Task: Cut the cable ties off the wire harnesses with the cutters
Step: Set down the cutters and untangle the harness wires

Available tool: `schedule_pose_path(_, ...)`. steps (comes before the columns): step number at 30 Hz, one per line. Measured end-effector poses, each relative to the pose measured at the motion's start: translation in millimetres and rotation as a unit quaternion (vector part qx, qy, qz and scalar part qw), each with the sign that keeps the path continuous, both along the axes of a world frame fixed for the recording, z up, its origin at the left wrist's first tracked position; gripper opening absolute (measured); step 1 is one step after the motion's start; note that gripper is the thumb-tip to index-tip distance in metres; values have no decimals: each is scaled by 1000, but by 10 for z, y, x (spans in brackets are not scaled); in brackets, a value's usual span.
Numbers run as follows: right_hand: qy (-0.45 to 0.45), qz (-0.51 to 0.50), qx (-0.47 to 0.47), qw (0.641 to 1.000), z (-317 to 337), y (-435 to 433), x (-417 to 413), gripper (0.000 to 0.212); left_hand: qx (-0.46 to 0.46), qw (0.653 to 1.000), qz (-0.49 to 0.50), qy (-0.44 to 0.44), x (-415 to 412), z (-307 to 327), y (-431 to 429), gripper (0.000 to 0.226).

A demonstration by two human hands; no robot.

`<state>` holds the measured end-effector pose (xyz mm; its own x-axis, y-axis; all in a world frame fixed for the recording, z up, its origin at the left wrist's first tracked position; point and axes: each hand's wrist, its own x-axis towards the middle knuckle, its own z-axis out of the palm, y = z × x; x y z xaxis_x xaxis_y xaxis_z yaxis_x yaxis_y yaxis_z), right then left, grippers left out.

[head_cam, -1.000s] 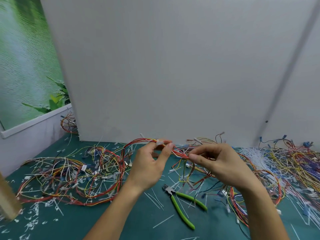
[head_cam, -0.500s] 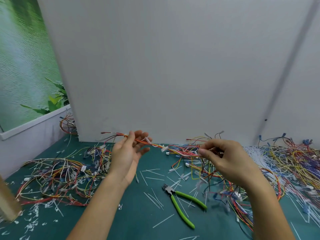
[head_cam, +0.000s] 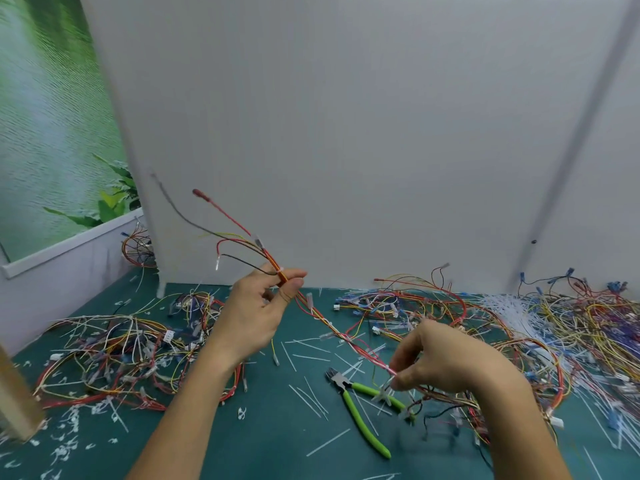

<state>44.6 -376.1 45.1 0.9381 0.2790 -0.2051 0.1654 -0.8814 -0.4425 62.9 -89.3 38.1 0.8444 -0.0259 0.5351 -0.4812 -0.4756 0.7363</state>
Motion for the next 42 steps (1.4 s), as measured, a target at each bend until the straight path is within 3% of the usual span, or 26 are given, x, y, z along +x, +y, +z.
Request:
schedule_pose_path(3, -41, -31, 20, 998, 22, -53, 17, 12, -53, 998, 6, -21, 12, 8, 52, 21)
schedule_pose_path(5, -96, -59, 55, 992, 27, -95, 45, 14, -208, 977, -35, -3, 29, 30, 64, 20)
schedule_pose_path(7, -156, -105, 89, 978, 32, -111, 78, 9, -402, 906, -129, 42, 37, 75, 99, 19)
schedule_pose_path(9, -222, -151, 125, 955, 37, -108, 102, 5, -494, 851, -169, 65, 31, 116, 176, 22)
schedule_pose_path(13, -394, -199, 205, 874, 68, -94, 85, 9, -521, 831, -164, 101, 34, 141, 234, 30)
schedule_pose_path(17, -475, -213, 285, 805, 96, -30, 72, 9, -550, 799, -187, 156, 40, 139, 173, 20)
schedule_pose_path(21, -447, -231, 377, 778, 57, 35, 128, 21, -539, 777, -217, 241, 42, 118, 23, 19)
schedule_pose_path(24, -343, -241, 519, 745, 1, 95, 177, 33, -540, 740, -209, 342, 24, 41, -136, 29)
schedule_pose_path(26, -232, -225, 638, 699, -17, 139, 211, 39, -500, 743, -210, 392, 8, -35, -241, 32)
schedule_pose_path(28, -156, -200, 729, 636, -48, 175, 249, 36, -417, 775, -220, 420, -11, -104, -351, 37)
schedule_pose_path(32, -124, -160, 805, 558, -55, 258, 278, 28, -266, 845, -231, 401, -63, -183, -511, 34)
schedule_pose_path(36, -114, -138, 845, 504, -52, 261, 284, 21, -274, 876, -190, 349, -82, -155, -526, 48)
schedule_pose_path(38, -109, -158, 843, 502, -82, 266, 303, 18, -341, 873, -159, 309, -62, -108, -504, 47)
schedule_pose_path(39, -99, -176, 831, 518, -111, 276, 313, 17, -388, 864, -145, 286, -44, -81, -488, 44)
schedule_pose_path(40, -89, -200, 802, 556, -147, 292, 323, 15, -438, 848, -136, 264, -25, -54, -467, 39)
schedule_pose_path(41, -82, -223, 745, 624, -186, 300, 324, 13, -488, 829, -131, 242, -7, -29, -450, 32)
schedule_pose_path(42, -81, -234, 650, 718, -227, 292, 317, 11, -533, 807, -125, 220, 10, -11, -433, 28)
